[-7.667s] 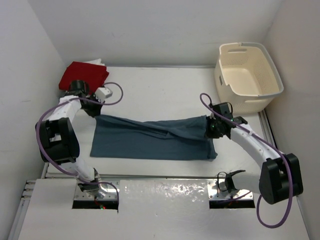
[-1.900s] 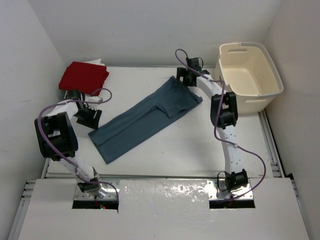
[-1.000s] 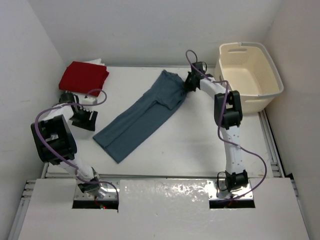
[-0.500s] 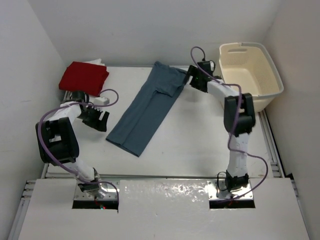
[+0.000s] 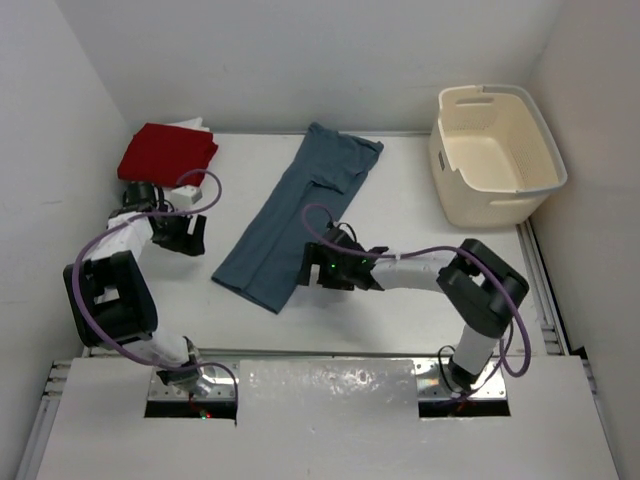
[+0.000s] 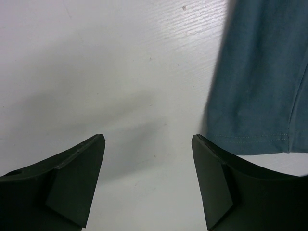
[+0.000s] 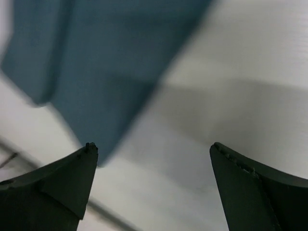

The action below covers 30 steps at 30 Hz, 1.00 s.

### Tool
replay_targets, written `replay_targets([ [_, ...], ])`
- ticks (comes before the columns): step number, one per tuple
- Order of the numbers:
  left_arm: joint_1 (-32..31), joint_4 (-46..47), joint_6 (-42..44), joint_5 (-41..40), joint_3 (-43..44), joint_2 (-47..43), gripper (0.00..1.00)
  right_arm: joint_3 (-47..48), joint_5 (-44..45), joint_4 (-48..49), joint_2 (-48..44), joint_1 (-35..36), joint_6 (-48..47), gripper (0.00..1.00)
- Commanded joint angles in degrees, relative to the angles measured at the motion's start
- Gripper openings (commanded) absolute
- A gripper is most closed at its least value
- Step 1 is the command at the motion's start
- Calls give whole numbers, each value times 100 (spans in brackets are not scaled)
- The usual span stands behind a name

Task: Fold and stack the t-shirts
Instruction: Rotate the tshirt 90 degrees

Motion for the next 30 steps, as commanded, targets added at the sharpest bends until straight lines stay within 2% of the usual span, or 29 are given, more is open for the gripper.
replay_targets([
  [1, 41, 263, -116, 214, -197, -113, 72, 430, -149, 927, 337, 421, 1213, 95],
  [5, 41, 360, -116, 373, -382, -139, 71, 817, -158, 1297, 1268, 816, 1874, 90],
  [8, 41, 281, -116, 460, -347, -227, 71, 844, -158, 1648, 1682, 992, 2436, 79],
  [9, 41, 255, -108, 548, -286, -245, 71, 809, -158, 1649, 1727, 1045, 2664, 73],
  [14, 41, 114, -81, 610, -66, -315, 71, 511, 122, 447, 1281, 1247, 2543, 71],
  [18, -29, 158, 50, 637, -153, -306, 71, 246, 237, 533, 1094, 1336, 2736, 66],
  [22, -91, 290, 112, 391, -207, -192, 70, 912, 360, 261, 1463, 1450, 2859, 64],
  [25, -91, 272, 182, 399, -163, -183, 70, 881, 457, 312, 1648, 1459, 3254, 63],
  [27, -99, 290, 183, 408, -128, -201, 70, 713, 484, 725, 1727, 1441, 3657, 57],
  [30, -91, 281, 183, 548, -66, -166, 70, 721, 203, 849, 2035, 1450, 3826, 47],
])
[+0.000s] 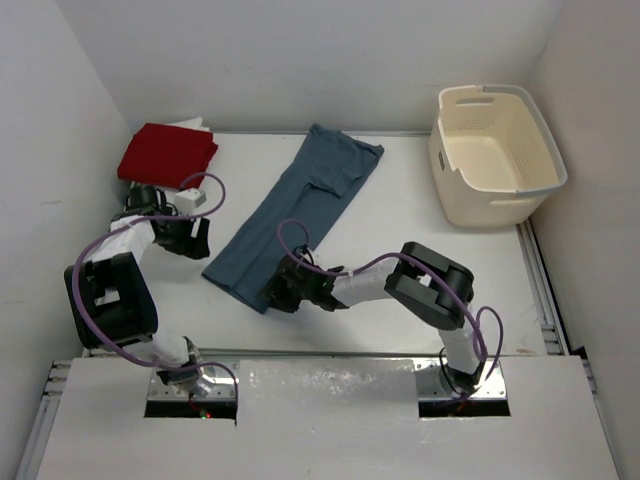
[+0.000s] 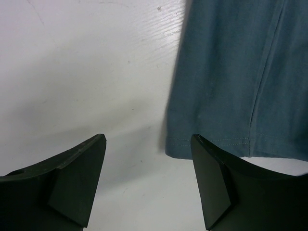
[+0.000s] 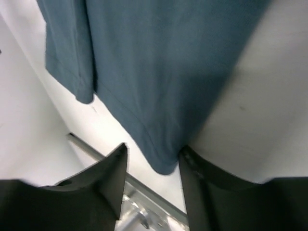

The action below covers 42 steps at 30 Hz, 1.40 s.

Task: Fold and stack the t-shirts
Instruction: Rotate the tshirt 90 degrees, then grab the bottom of the folded rectangular tshirt with both arms

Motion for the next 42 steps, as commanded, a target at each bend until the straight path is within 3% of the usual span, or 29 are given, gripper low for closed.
replay_targets([
  [1, -32, 143, 104, 225, 227, -37, 70, -153, 10, -375, 584, 27, 349, 43],
  [5, -32, 126, 112, 261, 297, 25, 70, -328, 10, -331, 550, -104, 340, 1],
  [12, -58, -6, 385, 804, 517, 148, 68, -1829, -42, -524, -749, -798, -766, 0],
  [16, -592, 64, 578, 710, 579, 218, 67, -2919, -658, -603, -1681, -1097, -1547, 0],
  [19, -1401, 73, 920, 630, 605, 157, 67, -3684, -974, -989, -2463, -1308, -2179, 0],
  [22, -2078, -146, 1753, 841, 526, -124, 67, -4160, -1352, -1507, -3062, -1484, -2866, 0],
  [25, -2745, -716, 3296, 823, 429, -318, 67, -4607, -1712, -1851, -3554, -1546, -3227, 0],
  [29, -3694, -1324, 4277, 306, 298, -309, 66, -4767, -2047, -2123, -4090, -1555, -3518, 0],
  [30, -3932, -1385, 4470, 148, 158, -344, 65, -4741, -2056, -2341, -4291, -1564, -3640, 2],
  [31, -4273, -1438, 5003, 138, 52, -405, 65, -4628, -2047, -2448, -4389, -1573, -3728, 13],
  [32, -4372, -1482, 5408, 173, -236, -623, 65, -4574, -2038, -2649, -4477, -1590, -3816, 34],
  [33, -4443, -1544, 5856, 269, -395, -756, 65, -4495, -2021, -2747, -4634, -1590, -3939, 42],
  [34, -4487, -1579, 6774, 322, -553, -914, 66, -4364, -1986, -2835, -4714, -1590, -3957, 45],
  [37, -4688, -1720, 7791, 454, -959, -1555, 67, -4275, -1801, -2950, -4943, -1590, -3826, 53],
  [42, -5689, -1448, 7610, 516, -1477, -1970, 55, -4257, -1599, -2731, -4935, -1590, -3659, 59],
])
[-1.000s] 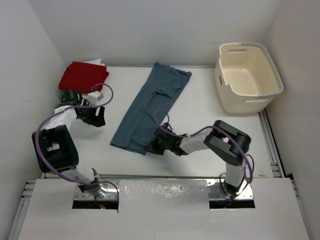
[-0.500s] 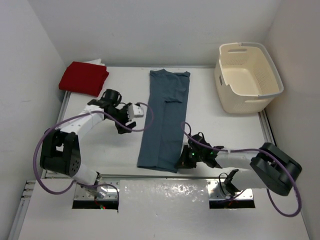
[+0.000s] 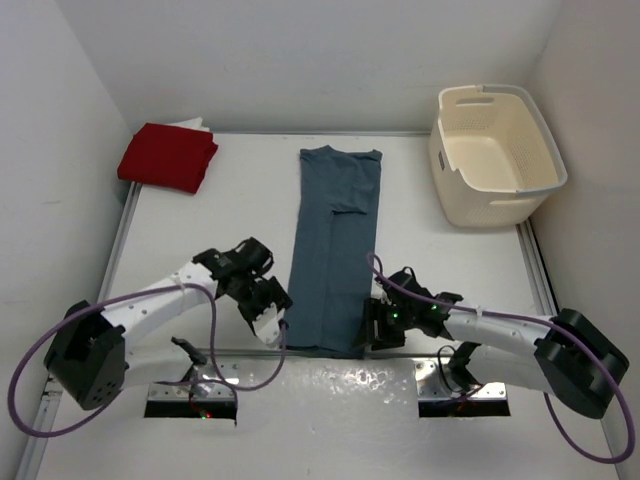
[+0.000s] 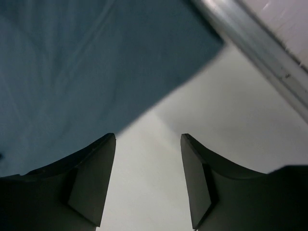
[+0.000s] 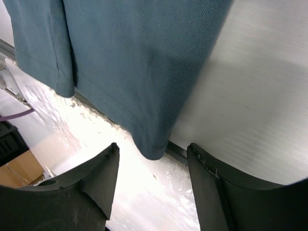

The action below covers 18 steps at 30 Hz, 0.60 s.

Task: Fold and stack the t-shirts
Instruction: Grab the bottom of the folded rectangular tshirt with both arms

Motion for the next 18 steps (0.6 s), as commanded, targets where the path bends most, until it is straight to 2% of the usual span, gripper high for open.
replay_targets([
  [1, -853, 182, 544, 225, -338, -267, 53, -39, 615, -512, 138, -10, -160, 59],
  [3, -1320, 402, 464, 111, -760, -338, 51, -22, 589, -362, 217, -10, -133, 59],
  [6, -1559, 982, 192, -82, -1156, -347, 51, 31, 571, -169, 375, -19, -72, 57],
  [11, -1569, 1545, 60, -276, -1342, -101, 51, 31, 448, 271, 665, -10, 34, 54],
  [15, -1630, 2248, -554, -250, -1360, 4, 49, 84, 326, 332, 920, 8, -1, 54],
  [18, -1683, 2118, -547, -180, -1350, 57, 45, -30, 176, 525, 964, -1, 86, 51],
])
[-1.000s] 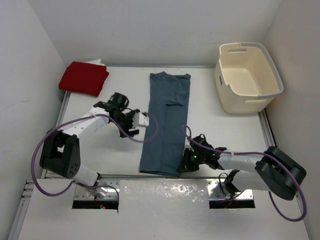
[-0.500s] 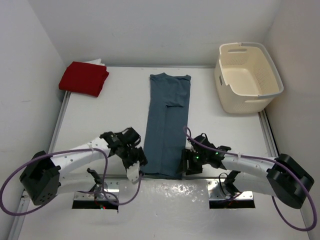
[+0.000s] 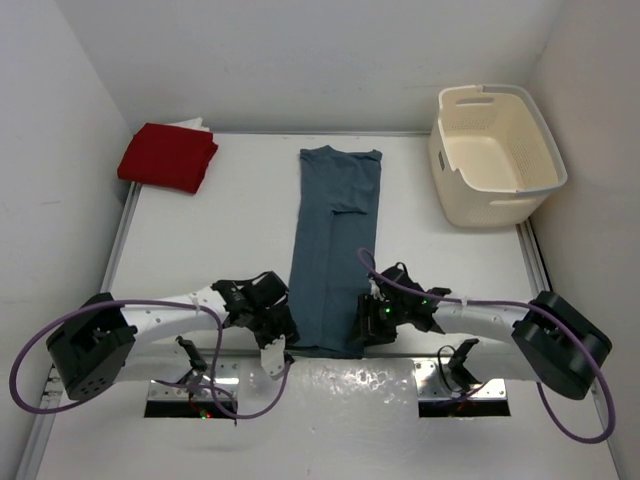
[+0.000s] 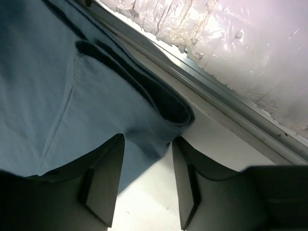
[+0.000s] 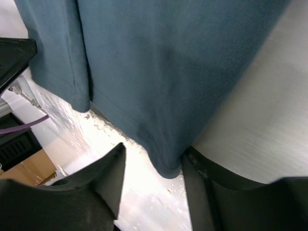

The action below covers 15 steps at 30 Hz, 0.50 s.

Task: Fold and stack the t-shirts
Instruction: Grab the bottom of the folded rectangular tshirt with both arms

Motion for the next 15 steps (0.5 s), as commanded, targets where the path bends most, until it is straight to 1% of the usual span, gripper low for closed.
replay_targets([
  [1, -101, 213, -191, 118, -52, 38, 42, -251, 370, -121, 221, 10, -73, 48],
  [2, -118, 204, -199, 153, -87, 46, 34, -260, 301, -130, 222, 10, -73, 45],
  [3, -127, 204, -217, 188, -122, 47, 28, -286, 256, -139, 230, 1, -82, 45],
  [4, -136, 248, -243, 240, -184, 38, 23, -321, 230, -156, 213, 10, -82, 45],
  [5, -171, 274, -322, 337, -193, 38, 18, -356, 212, -270, 187, 19, -108, 49],
  [7, -223, 440, -480, 364, -237, 29, 17, -418, 229, -419, 90, 19, -126, 52],
  [8, -250, 485, -533, 373, -237, 29, 11, -488, 230, -464, 64, 19, -134, 49],
  [9, -250, 520, -612, 373, -237, 20, 8, -523, 221, -429, 55, 10, -134, 45],
  [10, -250, 512, -612, 390, -237, 29, 3, -558, 177, -281, 81, 27, -82, 37],
  [11, -250, 503, -656, 390, -211, 20, 0, -576, 116, -175, 107, 27, -64, 27],
  [12, -250, 494, -891, 416, -167, 3, 0, -568, -41, -96, 125, 27, -55, 8],
  [13, -250, 390, -1042, 443, 25, 11, 0, -515, -86, -60, 134, 10, -73, 0],
  [14, -224, 345, -1304, 521, 183, 11, 0, -445, -96, -103, 38, 10, -99, 0],
  [15, -189, 171, -1846, 566, 368, 29, 0, -192, 26, -226, -41, -16, -152, 0],
])
